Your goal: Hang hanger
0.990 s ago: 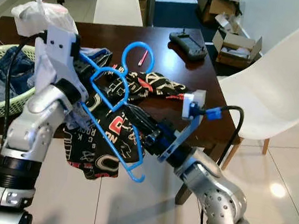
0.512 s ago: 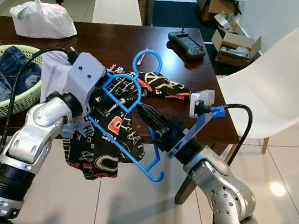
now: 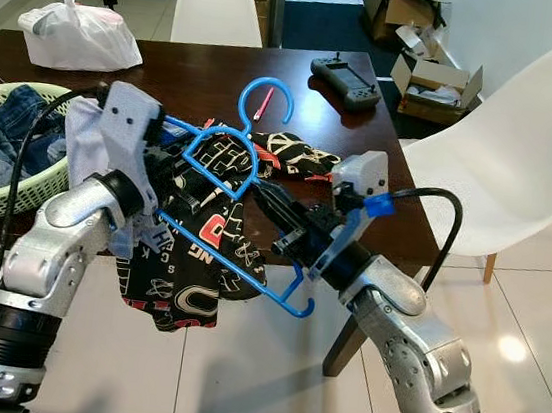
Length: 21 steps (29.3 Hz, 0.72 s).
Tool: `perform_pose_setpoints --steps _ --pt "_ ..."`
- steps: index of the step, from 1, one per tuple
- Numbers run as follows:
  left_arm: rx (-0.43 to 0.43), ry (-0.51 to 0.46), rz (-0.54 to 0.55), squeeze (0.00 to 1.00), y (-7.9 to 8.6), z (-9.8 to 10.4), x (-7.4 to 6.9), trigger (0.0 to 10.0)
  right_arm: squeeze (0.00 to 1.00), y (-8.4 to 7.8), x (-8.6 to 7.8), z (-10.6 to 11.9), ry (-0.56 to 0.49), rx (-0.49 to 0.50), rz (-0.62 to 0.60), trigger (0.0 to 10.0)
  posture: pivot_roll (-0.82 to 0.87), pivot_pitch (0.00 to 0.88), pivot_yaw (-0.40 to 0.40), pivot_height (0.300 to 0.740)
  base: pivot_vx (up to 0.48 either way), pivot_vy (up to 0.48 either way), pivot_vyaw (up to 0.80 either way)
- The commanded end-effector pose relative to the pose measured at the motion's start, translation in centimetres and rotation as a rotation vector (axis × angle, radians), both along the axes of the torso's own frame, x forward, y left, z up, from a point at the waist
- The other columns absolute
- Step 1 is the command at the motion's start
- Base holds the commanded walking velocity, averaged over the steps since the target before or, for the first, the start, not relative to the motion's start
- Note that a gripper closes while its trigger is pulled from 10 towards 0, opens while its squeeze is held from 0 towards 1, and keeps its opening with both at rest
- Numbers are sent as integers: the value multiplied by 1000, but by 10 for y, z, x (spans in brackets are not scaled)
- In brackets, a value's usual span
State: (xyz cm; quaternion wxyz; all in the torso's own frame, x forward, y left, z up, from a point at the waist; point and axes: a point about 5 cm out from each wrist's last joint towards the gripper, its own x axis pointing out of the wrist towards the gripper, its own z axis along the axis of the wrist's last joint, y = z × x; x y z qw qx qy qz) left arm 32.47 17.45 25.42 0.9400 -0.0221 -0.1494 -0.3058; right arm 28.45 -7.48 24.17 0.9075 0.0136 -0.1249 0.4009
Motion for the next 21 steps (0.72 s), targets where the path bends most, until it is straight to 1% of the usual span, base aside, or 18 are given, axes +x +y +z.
perform_pose_setpoints --steps 1,2,4,5,6,7,8,10,11,12,13,14,15,16,17,19,20,21 --pt "-45 -58 0 0 9 14 -6 10000 0 -19 10 -9 24 -35 -144 0 48 160 40 740 0 0 0" --pt "-60 -56 -19 0 13 17 -8 10000 0 -22 11 -9 28 -28 -159 0 50 158 39 740 0 0 0" --pt "-53 -52 -36 0 17 18 -10 10000 0 -26 13 -9 40 3 -171 0 52 160 37 740 0 0 0" --pt "-53 -52 -36 0 17 18 -10 10000 0 -26 13 -9 40 3 -171 0 52 160 37 740 0 0 0" --pt "-6 -42 -60 0 20 15 -14 10000 0 -32 16 -8 61 46 -193 0 53 162 35 740 0 0 0" --pt "-6 -42 -60 0 20 15 -14 10000 0 -32 16 -8 61 46 -193 0 53 162 35 740 0 0 0" --pt "26 -32 -77 0 22 13 -16 10000 0 -36 19 -8 72 73 -209 0 53 162 35 740 0 0 0" --pt "26 -32 -77 0 22 13 -16 10000 0 -36 19 -8 72 73 -209 0 53 162 35 740 0 0 0" --pt "50 -24 -89 0 23 12 -18 10000 0 -38 20 -8 78 88 -218 0 54 165 34 740 0 0 0" --pt "114 -5 -94 0 26 9 -21 10000 0 -42 23 -10 83 80 -243 0 51 167 33 740 0 0 0" --pt "155 9 -95 0 28 7 -23 10000 0 -44 24 -11 83 70 -259 0 51 167 33 740 0 0 0" --pt "155 9 -95 0 28 7 -23 10000 0 -44 24 -11 83 70 -259 0 51 167 33 740 0 0 0" --pt "259 83 -50 0 40 2 -21 10000 0 -48 27 -13 60 21 -308 0 51 167 33 740 0 0 0" --pt "259 83 -50 0 40 2 -21 10000 0 -48 27 -13 60 21 -308 0 51 167 33 740 0 0 0" --pt "282 110 -33 0 44 1 -20 10000 0 -49 28 -13 47 -1 -323 0 51 171 34 740 0 0 0" --pt "295 126 -24 0 46 1 -20 10000 0 -49 29 -13 39 -14 -332 0 51 171 34 740 0 0 0" --pt "313 155 -18 0 48 -1 -19 10000 0 -51 31 -11 27 -15 -361 0 53 171 32 740 0 0 0" --pt "313 155 -18 0 48 -1 -19 10000 0 -51 31 -11 27 -15 -361 0 53 171 32 740 0 0 0"
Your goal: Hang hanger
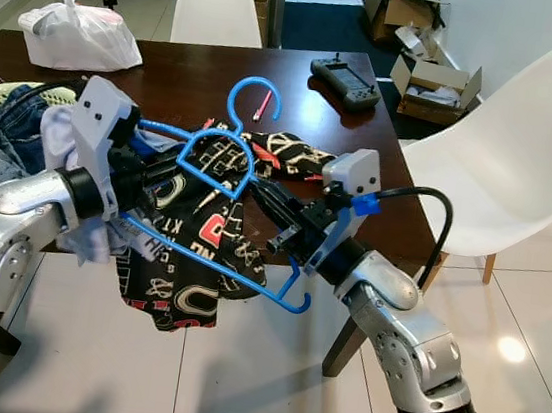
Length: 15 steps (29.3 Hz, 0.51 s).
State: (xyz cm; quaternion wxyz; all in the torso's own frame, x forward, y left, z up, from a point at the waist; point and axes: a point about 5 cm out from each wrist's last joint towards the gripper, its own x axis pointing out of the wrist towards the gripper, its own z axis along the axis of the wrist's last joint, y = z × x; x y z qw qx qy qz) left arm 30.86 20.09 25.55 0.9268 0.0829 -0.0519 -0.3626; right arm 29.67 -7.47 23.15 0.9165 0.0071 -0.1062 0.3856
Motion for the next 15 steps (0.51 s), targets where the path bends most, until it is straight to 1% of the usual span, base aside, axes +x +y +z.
perform_pose_setpoints --steps 1,2,3,4,5,6,8,11,12,13,15 --pt "47 52 65 0 20 -5 -4 10000 0 -53 21 1 -22 1 -360 0 58 172 34 740 0 0 0" --pt "47 52 65 0 20 -5 -4 10000 0 -53 21 1 -22 1 -360 0 58 172 34 740 0 0 0" --pt "48 68 58 0 18 -6 -5 10000 0 -57 23 3 -36 3 -397 0 59 172 33 740 0 0 0" --pt "48 68 58 0 18 -6 -5 10000 0 -57 23 3 -36 3 -397 0 59 172 33 740 0 0 0" --pt "24 81 57 0 16 -6 -5 10000 0 -60 25 5 -52 -6 -433 0 59 174 32 740 0 0 0" --pt "24 81 57 0 16 -6 -5 10000 0 -60 25 5 -52 -6 -433 0 59 174 32 740 0 0 0" --pt "-55 98 59 0 11 -4 -4 10000 0 -66 27 7 -70 -10 -481 0 58 174 32 740 0 0 0" --pt "-55 98 59 0 11 -4 -4 10000 0 -66 27 7 -70 -10 -481 0 58 174 32 740 0 0 0" --pt "-113 117 62 0 8 -3 -2 10000 0 -67 28 9 -81 -14 -501 0 59 174 32 740 0 0 0" --pt "-113 117 62 0 8 -3 -2 10000 0 -67 28 9 -81 -14 -501 0 59 174 32 740 0 0 0" --pt "-226 160 81 0 1 -7 5 10000 0 -65 27 9 -84 4 -501 0 58 174 35 740 0 0 0"
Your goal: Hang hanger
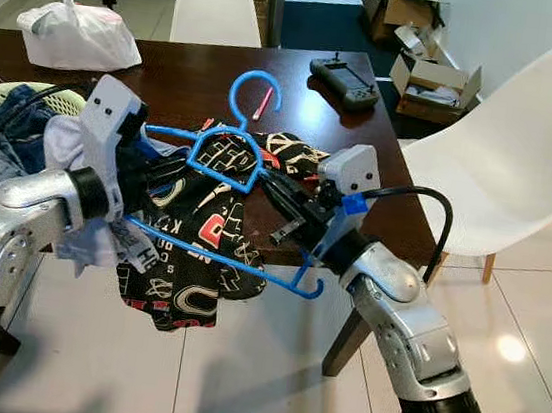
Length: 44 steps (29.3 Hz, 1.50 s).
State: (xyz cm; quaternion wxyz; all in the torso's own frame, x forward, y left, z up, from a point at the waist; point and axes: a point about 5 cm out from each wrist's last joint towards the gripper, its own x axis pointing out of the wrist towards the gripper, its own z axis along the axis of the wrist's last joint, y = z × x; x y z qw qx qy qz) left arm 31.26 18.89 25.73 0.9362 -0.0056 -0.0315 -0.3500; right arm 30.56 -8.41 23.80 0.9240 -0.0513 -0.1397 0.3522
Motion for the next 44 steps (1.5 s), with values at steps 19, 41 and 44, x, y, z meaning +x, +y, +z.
perform_pose_setpoints --steps 19,41,44 --pt "-164 110 288 0 10 -18 31 10000 0 -9 -6 6 62 258 -52 0 47 171 38 740 0 0 0" --pt "-280 -110 -12 0 -30 26 9 10000 0 7 3 -30 72 -48 -189 0 56 153 36 740 0 0 0" --pt "-270 -122 -76 0 -41 27 4 10000 0 16 1 -34 83 -60 -164 0 57 153 35 740 0 0 0"
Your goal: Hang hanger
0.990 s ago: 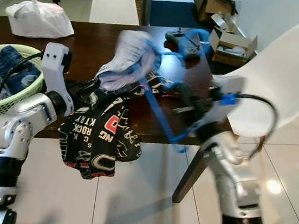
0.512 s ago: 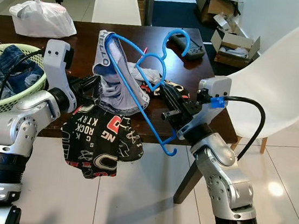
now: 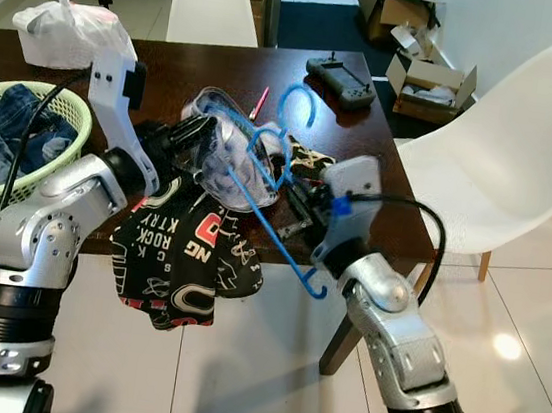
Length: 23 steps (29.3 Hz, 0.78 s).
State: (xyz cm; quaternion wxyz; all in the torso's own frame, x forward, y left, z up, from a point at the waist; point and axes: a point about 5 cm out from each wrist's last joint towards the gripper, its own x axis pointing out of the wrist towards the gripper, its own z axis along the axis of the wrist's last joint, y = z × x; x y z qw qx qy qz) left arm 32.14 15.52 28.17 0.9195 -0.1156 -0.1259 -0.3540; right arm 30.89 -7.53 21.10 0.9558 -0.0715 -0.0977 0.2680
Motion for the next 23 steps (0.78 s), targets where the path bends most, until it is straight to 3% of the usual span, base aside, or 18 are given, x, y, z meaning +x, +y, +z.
perform_pose_setpoints --steps 1,6,14,19,23 --pt "9 -34 -65 0 -11 2 -7 10000 0 10 -3 -8 26 -18 33 0 57 153 35 740 0 0 0" --pt "-6 -26 -98 0 -19 1 -9 10000 0 21 -6 -10 27 -17 68 0 59 157 37 740 0 0 0" --pt "-36 -27 -153 0 -29 1 -15 10000 0 18 1 -6 18 12 12 0 60 159 37 740 0 0 0" --pt "-88 -35 -286 0 -53 1 -31 10000 0 7 13 1 44 131 -95 0 67 160 34 740 0 0 0" --pt "-97 -39 -337 0 -62 0 -38 10000 0 0 19 7 51 206 -146 0 70 160 33 740 0 0 0"
